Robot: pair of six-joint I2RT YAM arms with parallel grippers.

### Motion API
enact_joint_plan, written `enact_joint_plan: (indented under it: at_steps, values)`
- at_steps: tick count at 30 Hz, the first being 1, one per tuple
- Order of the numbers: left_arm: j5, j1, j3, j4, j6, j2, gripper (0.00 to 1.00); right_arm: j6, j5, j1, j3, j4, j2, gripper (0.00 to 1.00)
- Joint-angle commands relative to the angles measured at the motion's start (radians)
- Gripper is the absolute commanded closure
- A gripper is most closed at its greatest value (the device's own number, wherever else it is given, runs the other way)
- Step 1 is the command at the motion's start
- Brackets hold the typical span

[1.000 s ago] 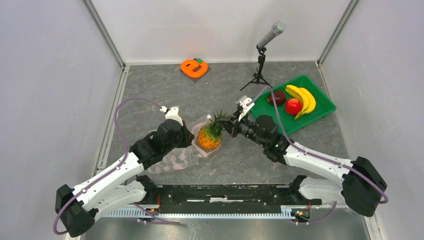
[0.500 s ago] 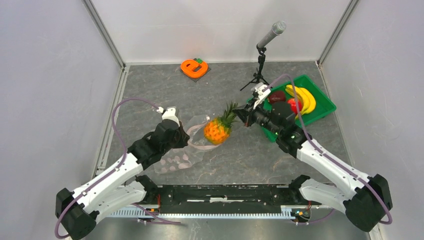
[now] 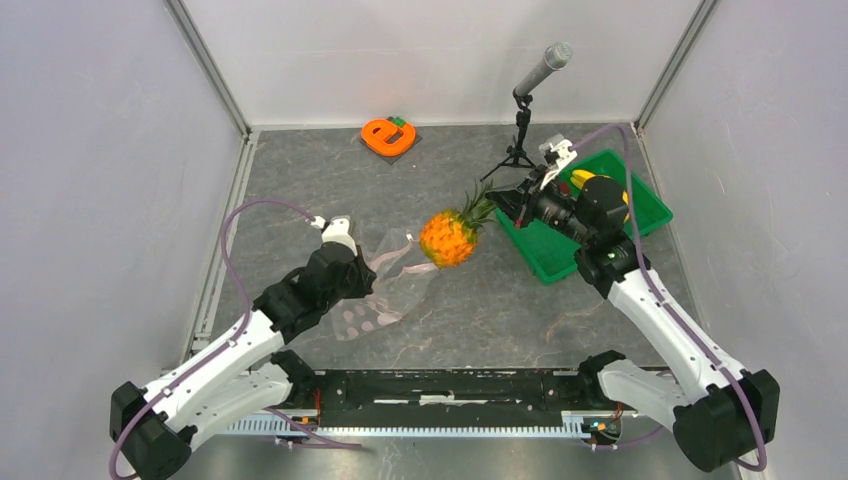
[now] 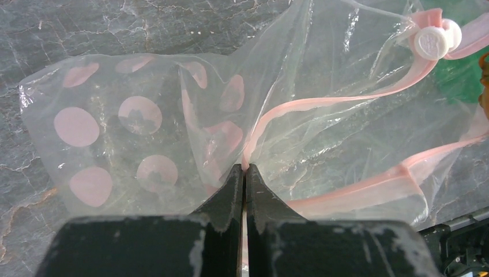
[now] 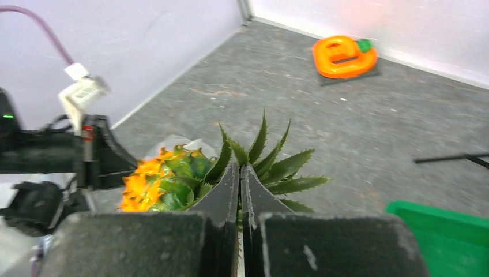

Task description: Open the zip-top bag and remove the fake food

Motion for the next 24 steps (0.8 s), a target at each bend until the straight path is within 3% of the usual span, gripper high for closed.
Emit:
enact_joint_plan:
  at_steps: [1, 11, 14, 19, 24]
  values:
    - [0.016, 0.007, 0.046, 0.022, 0.071, 0.035, 0.98, 0.136, -0.160, -0.009, 0.002, 0.211, 0.026, 1.00]
    - [0.200, 0.004, 0.203, 0.207, 0.048, 0.241, 0.98, 0.521, -0.295, -0.006, -0.005, 0.657, 0.150, 1.00]
    - [0.233, 0.000, 0.219, 0.284, 0.012, 0.281, 0.98, 0.549, -0.302, 0.010, 0.005, 0.679, 0.177, 1.00]
    - [0.204, -0.002, 0.231, 0.322, 0.003, 0.333, 0.98, 0.585, -0.316, 0.026, 0.011, 0.715, 0.190, 1.00]
    - [0.155, -0.004, 0.212, 0.326, 0.001, 0.398, 0.98, 0.702, -0.336, 0.031, 0.009, 0.859, 0.209, 1.00]
